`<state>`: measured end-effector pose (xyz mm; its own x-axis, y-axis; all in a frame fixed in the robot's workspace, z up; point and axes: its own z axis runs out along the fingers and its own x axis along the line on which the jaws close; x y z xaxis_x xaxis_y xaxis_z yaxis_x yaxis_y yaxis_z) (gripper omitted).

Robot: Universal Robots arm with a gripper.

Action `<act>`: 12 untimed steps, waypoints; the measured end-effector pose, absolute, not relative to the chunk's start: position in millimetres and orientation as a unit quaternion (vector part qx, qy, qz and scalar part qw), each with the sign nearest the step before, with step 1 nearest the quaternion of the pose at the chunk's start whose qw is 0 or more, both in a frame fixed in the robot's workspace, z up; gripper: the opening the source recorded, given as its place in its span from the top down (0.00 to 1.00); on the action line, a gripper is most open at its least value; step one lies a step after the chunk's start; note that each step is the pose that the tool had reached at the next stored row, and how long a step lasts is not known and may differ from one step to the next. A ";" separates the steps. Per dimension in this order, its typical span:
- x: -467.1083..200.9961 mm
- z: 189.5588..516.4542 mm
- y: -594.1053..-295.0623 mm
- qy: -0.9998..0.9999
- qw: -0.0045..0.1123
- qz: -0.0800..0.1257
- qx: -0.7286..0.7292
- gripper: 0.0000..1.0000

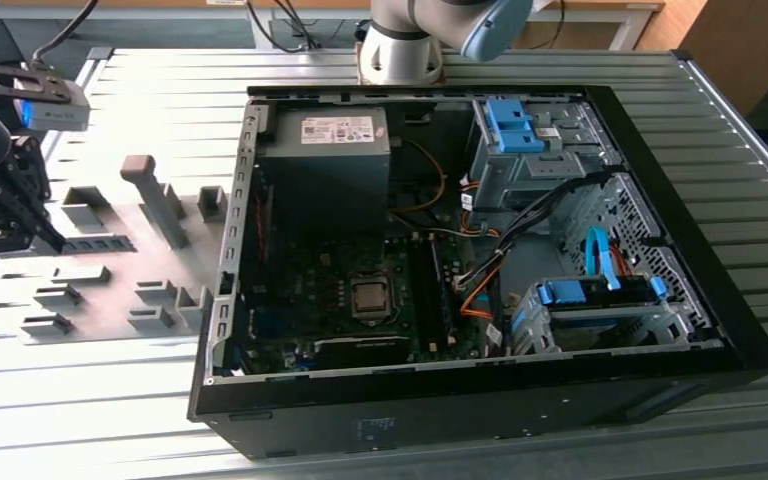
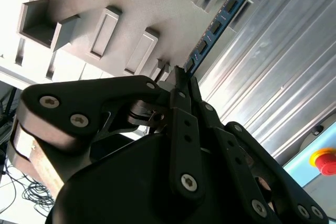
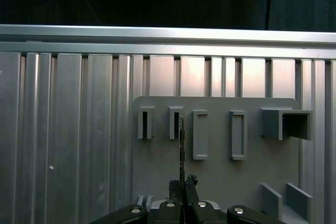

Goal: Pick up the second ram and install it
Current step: 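Pick up the second ram and move it above second insertion slot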

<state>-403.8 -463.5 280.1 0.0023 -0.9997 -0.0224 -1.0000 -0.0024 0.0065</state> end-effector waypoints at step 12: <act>-403.8 297.1 -463.5 0.706 0.006 0.010 -0.708 0.86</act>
